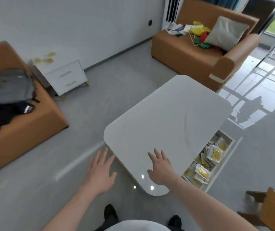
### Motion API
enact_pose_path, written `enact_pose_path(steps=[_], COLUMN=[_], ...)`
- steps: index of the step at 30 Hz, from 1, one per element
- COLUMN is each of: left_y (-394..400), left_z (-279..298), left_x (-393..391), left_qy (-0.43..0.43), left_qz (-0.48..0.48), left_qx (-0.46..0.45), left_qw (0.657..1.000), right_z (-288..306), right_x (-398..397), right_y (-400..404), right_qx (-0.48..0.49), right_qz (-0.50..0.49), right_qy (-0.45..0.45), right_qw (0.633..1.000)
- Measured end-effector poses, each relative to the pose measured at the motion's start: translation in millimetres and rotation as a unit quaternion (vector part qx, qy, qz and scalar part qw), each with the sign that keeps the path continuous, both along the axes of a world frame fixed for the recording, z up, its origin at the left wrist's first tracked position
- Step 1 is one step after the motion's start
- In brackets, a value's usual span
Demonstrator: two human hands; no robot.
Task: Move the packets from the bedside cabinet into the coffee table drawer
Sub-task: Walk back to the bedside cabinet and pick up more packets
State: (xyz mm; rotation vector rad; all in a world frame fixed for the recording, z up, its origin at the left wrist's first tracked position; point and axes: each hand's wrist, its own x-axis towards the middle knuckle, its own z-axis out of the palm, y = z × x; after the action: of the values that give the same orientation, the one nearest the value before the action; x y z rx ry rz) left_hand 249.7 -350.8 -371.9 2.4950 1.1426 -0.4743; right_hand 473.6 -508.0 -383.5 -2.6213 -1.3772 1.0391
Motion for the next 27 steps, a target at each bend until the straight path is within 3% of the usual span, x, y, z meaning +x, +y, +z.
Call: enact_pose_path(steps=[9, 20, 27], left_y=[158, 344, 469], left_z=[24, 40, 53], left_x=[-111, -104, -109], left_qy=[0.024, 0.012, 0.001], left_qz=[0.052, 0.087, 0.179], left_qx=[0.033, 0.071, 0.097], left_qw=[0.998, 0.994, 0.979], right_z=[24, 25, 42], right_x=[-88, -79, -59], right_y=[191, 401, 564], right_qx=[0.032, 0.040, 0.065], right_qz=[0.082, 0.134, 0.208], right_qy=[-0.031, -0.018, -0.012], right_qw=[0.996, 0.990, 0.976])
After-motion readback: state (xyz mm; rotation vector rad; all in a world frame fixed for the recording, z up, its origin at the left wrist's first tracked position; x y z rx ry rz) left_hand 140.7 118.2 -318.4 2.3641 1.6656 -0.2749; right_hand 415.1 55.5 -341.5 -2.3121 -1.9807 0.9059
